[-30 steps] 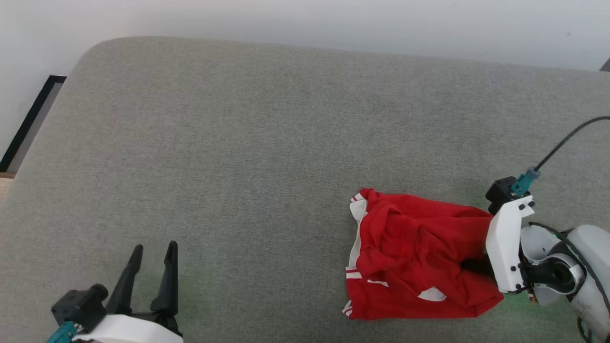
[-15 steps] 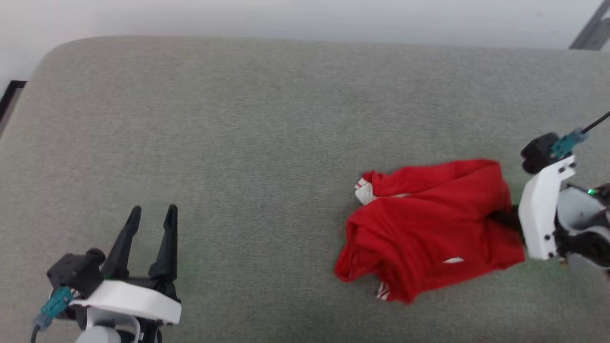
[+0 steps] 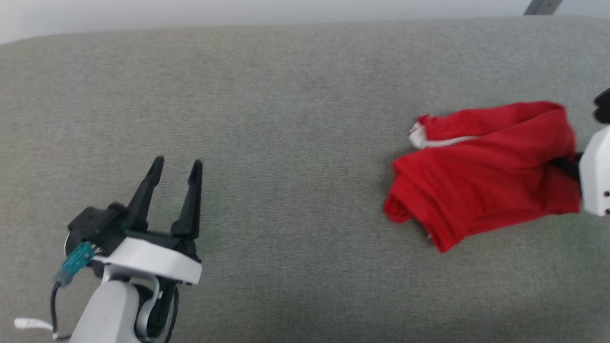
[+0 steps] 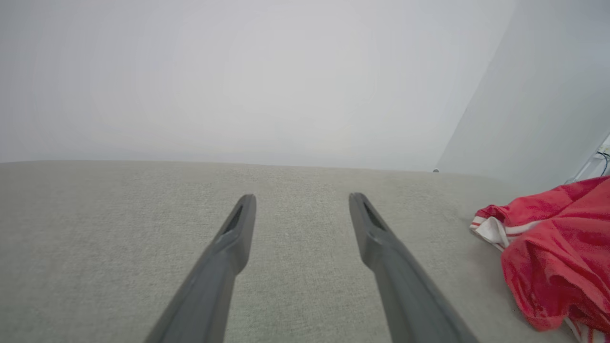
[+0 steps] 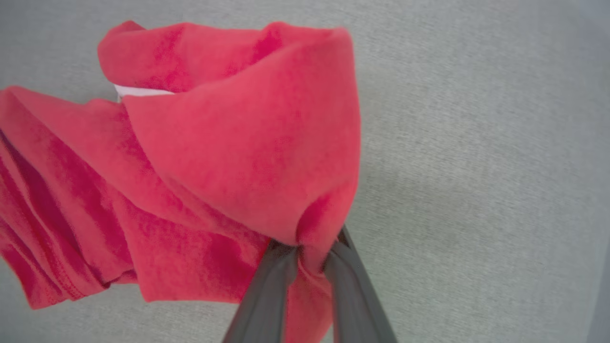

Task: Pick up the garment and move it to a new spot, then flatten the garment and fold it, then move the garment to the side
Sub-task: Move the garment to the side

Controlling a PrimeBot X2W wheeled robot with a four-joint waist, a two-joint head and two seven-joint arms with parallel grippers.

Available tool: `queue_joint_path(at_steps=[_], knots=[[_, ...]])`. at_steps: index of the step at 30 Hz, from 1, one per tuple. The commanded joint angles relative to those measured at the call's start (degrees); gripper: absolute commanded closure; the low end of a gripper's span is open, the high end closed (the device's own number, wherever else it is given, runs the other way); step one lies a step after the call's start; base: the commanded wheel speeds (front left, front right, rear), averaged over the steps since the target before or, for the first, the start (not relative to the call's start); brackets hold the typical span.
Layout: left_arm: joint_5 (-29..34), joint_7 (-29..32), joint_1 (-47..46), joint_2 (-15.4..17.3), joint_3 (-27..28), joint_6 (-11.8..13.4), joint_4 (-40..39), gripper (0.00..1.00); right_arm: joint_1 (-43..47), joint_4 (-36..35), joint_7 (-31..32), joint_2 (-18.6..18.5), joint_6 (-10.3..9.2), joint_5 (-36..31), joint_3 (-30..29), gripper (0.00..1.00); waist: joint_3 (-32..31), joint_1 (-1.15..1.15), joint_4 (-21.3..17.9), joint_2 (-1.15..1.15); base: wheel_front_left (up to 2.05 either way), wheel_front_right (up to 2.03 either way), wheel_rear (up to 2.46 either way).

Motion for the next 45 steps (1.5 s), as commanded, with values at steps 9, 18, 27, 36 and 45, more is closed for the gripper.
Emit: queue_joint_path(at_steps=[9,18,27,36,45], knots=[[2.0,-0.3,-7.1,1.1,-6.0,-0.2,-0.1,0.00,-3.8,6.1,-4.1,-1.3,-0.15,-6.2,-3.9,1.00,3.3,0.00,-4.8,0.00,0.00,0.00,0.00],[1.4,-0.3,-13.7,2.4,-11.2,-0.2,0.1,0.00,-7.4,13.0,-10.0,-2.1,-0.15,-13.3,-6.4,1.00,7.1,0.00,-9.1,0.00,0.00,0.00,0.00],[1.9,-0.3,-19.5,2.6,-16.1,-0.2,1.3,0.00,-13.3,23.4,-17.5,-0.4,-0.15,-19.5,-7.2,1.00,11.8,0.00,-10.8,0.00,0.00,0.00,0.00],[1.1,-0.3,-22.5,2.1,-18.4,-0.2,2.0,0.00,-17.4,33.5,-22.6,4.8,-0.14,-23.6,-6.8,1.00,13.5,0.00,-9.0,0.00,0.00,0.00,0.00],[0.2,-0.3,-21.1,2.9,-16.7,-0.2,2.2,0.00,-20.2,38.1,-25.3,6.7,-0.14,-23.7,-5.7,0.00,13.0,0.00,-8.5,0.00,0.00,0.00,0.00]])
